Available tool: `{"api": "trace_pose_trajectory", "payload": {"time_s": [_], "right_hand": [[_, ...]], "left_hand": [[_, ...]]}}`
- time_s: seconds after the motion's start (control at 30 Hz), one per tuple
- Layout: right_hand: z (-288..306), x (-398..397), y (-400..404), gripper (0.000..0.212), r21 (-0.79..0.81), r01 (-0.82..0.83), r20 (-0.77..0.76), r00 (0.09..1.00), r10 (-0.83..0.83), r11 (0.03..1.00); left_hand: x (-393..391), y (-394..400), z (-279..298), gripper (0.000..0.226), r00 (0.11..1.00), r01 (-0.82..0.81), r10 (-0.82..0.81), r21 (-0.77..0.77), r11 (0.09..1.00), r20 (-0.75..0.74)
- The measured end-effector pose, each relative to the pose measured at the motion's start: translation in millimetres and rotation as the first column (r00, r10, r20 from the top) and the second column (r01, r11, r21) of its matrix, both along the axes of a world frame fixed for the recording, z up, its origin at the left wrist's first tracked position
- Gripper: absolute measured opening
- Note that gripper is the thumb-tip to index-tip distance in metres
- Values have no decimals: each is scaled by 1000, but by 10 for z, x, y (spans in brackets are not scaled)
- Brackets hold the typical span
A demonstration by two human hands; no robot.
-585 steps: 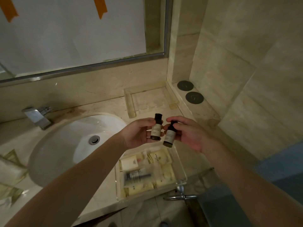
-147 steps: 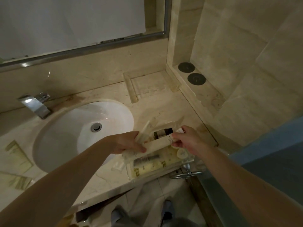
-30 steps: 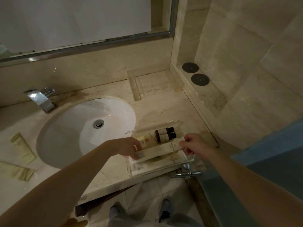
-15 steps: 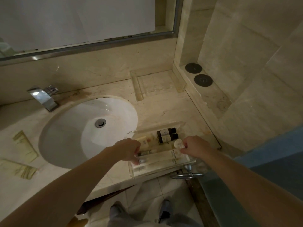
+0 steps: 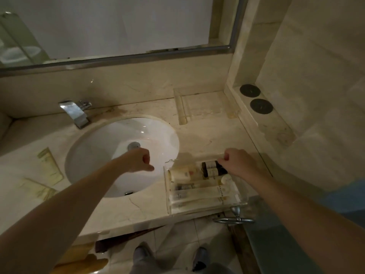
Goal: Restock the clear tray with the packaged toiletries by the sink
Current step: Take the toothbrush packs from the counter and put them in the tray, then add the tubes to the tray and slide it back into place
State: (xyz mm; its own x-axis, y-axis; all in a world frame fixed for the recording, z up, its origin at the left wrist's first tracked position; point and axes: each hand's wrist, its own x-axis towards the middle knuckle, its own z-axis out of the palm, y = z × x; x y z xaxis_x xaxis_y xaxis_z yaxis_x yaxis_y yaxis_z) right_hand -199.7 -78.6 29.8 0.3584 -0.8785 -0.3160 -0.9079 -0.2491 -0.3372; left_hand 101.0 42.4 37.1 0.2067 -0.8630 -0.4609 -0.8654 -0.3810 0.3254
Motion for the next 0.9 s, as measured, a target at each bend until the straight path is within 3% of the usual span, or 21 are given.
{"api": "trace_pose_trajectory", "payload": {"time_s": [0.13, 0.3, 0.47, 0.6, 0.77, 0.9], "right_hand": [[147, 627, 12, 17, -44, -60, 174, 983, 67, 997], [151, 1658, 301, 16, -2, -243, 249, 939, 236, 970], [3, 2702, 854, 19, 101, -424, 259, 885, 388, 900], [-191, 3466, 1306, 21, 160, -490, 259, 858, 443, 857], [-357, 4277, 1729, 26, 194, -555, 218, 829, 516, 809], [-523, 4809, 1923, 19, 190, -534, 207, 842, 498, 824]], "left_hand": [[492, 262, 147, 28, 974, -221, 224, -79, 972, 25], [1021, 1050, 47, 26, 901, -431, 432, 51, 901, -24], [1472, 1915, -112, 19, 751, -649, 657, 114, 752, -59], [1863, 2342, -196, 18, 585, -808, 809, 49, 588, -65], [2320, 2477, -369, 16, 411, -909, 902, 18, 417, -132], [2626, 2395, -543, 30, 316, -945, 934, 30, 325, -167]]}}
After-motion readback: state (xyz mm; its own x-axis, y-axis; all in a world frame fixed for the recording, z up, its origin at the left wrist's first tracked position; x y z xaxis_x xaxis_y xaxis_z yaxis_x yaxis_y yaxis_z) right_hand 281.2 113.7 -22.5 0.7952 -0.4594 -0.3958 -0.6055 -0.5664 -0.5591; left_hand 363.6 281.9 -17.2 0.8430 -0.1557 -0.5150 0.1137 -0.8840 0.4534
